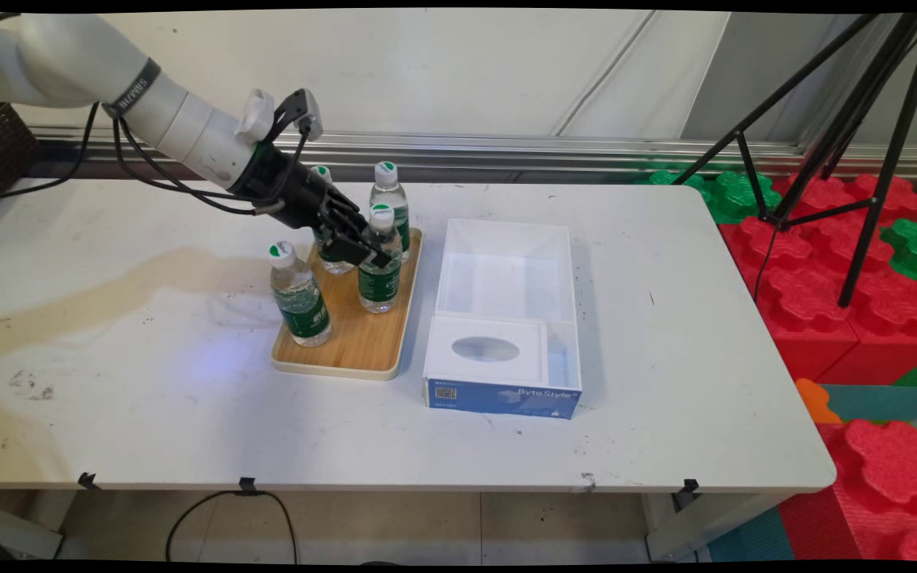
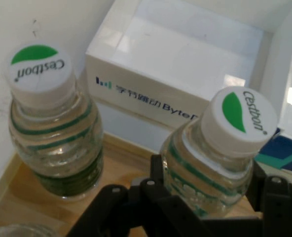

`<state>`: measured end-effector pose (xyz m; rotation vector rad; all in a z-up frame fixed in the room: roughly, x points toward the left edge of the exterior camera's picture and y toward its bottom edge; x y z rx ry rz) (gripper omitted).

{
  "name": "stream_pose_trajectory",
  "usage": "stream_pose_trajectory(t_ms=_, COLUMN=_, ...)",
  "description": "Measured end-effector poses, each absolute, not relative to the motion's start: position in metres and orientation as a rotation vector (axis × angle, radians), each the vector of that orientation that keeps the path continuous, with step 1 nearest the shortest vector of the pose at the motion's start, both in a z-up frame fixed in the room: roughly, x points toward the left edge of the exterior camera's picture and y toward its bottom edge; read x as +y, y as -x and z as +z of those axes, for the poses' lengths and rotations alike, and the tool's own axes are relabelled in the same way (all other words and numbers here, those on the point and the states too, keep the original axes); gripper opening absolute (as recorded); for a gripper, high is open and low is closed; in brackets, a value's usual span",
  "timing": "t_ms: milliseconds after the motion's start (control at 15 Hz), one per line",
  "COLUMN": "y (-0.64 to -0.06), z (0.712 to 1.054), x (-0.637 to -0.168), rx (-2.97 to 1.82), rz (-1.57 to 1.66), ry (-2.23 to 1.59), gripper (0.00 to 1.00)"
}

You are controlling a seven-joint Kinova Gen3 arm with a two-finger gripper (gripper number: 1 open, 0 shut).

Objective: Place the picked object on the tray

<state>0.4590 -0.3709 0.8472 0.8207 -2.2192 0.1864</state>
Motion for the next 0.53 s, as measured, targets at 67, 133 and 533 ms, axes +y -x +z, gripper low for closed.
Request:
stream_pose_trajectory(t_ms=67, y=-0.4597, z=0.8439, x=-0.3715, rx=-2.217, rz=0.192, ry=-0.822, gripper=0.0)
stream_pose_trajectory(t_ms=133, y=-0.4598, z=0.8421, x=-0.3721, rx=-2.216, rz=0.196, ry=-0.822, gripper=0.0)
stream_pose_trajectory(t_ms=533, y=-0.4575, z=0.8341, x=-0.3767, rx=-2.194, rz=0.22, ry=-0.823, gripper=1.0)
